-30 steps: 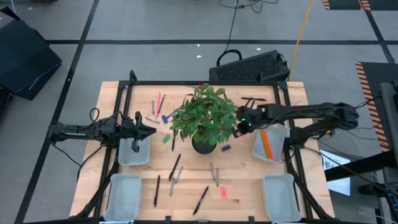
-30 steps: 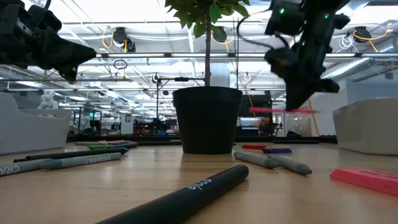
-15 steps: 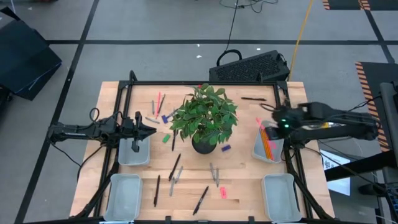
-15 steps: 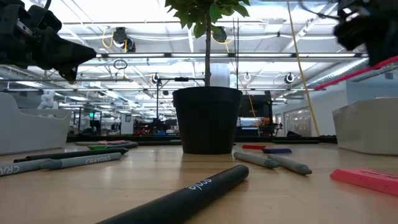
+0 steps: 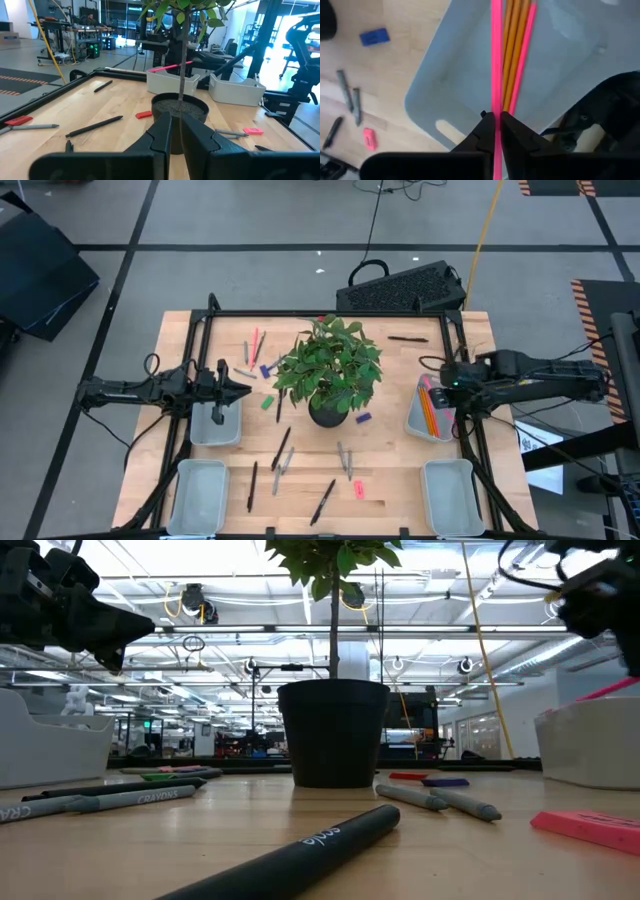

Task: Sort crayons/erasers/pens/pencils in bins
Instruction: Put the pink pencil into the top right gray bin

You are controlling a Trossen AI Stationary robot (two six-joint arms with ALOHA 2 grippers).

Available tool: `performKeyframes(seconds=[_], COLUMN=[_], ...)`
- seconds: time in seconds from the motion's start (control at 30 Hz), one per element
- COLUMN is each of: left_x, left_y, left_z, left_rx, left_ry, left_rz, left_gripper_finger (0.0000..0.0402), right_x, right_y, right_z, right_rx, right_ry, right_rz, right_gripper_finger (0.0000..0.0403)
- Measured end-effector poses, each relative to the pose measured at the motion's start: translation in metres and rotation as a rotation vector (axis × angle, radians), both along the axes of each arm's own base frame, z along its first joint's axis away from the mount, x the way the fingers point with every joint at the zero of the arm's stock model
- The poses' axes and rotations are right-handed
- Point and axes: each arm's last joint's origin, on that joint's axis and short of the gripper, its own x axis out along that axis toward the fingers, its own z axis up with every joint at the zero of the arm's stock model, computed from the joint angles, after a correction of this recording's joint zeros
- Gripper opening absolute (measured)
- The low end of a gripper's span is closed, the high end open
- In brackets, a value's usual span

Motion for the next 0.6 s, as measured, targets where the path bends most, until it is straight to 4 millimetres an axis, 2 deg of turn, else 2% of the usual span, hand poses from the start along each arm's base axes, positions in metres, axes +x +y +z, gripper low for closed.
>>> performKeyframes(seconds=[0.27, 0.43, 0.53, 0.6], left_x=[0.000, 0.000, 0.000, 0.000], left_y=[0.000, 0.000, 0.000, 0.000], left_z=[0.000, 0.000, 0.000, 0.000], left_rx=[0.000, 0.000, 0.000, 0.000], left_ry=[0.000, 0.001, 0.000, 0.001], left_rz=[-0.001, 0.000, 0.000, 0.000], left_gripper_finger=[0.0042, 0.0042, 0.0042, 0.0042], right_x=[0.014, 0.019, 0.021, 0.029], right_y=[0.002, 0.002, 0.002, 0.001], right_z=[-0.013, -0.015, -0.009, 0.004], right_rx=[0.039, 0.021, 0.009, -0.043], right_ry=[0.101, 0.125, 0.089, 0.001], right_rz=[0.022, 0.031, 0.052, 0.071], right_gripper_finger=[0.0037, 0.0081, 0.0107, 0.0116])
